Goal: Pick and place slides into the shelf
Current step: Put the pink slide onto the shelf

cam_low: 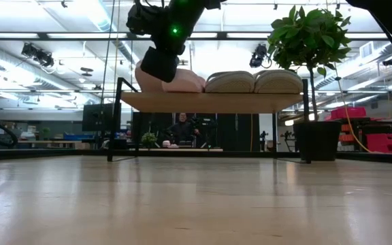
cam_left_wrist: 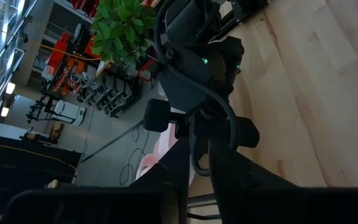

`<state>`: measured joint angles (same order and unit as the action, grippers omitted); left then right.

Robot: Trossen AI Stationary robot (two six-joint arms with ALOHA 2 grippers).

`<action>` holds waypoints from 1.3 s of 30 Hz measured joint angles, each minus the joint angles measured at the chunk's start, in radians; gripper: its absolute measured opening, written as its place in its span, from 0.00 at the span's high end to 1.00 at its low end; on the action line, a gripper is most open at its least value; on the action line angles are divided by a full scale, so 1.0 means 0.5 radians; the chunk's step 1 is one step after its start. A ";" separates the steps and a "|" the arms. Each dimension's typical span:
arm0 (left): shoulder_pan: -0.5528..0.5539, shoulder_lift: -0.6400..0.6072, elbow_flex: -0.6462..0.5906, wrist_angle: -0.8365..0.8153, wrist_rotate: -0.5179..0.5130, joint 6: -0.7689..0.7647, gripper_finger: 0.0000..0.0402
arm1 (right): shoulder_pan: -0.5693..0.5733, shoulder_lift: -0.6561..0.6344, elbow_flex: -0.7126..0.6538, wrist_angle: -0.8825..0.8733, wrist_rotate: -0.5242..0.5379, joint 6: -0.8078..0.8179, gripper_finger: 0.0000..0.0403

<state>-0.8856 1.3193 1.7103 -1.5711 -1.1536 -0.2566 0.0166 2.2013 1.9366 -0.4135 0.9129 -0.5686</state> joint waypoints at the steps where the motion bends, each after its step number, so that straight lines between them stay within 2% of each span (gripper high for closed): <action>1: 0.000 0.000 0.000 0.000 0.001 -0.001 0.84 | 0.000 0.000 0.000 -0.002 0.009 -0.022 0.84; 12: 0.000 0.000 0.000 0.000 0.002 -0.004 0.85 | -0.005 0.000 0.000 0.006 -0.089 -0.023 0.84; 26: 0.000 0.000 0.000 0.000 0.051 -0.006 0.86 | -0.003 0.000 -0.001 0.124 0.014 -0.167 0.86; 39: 0.000 0.000 0.000 0.000 0.062 -0.007 0.85 | -0.020 0.000 -0.001 0.160 0.063 -0.175 0.86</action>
<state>-0.8857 1.3193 1.7103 -1.5711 -1.1224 -0.2600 0.0067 2.2013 1.9362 -0.3336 0.9443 -0.6559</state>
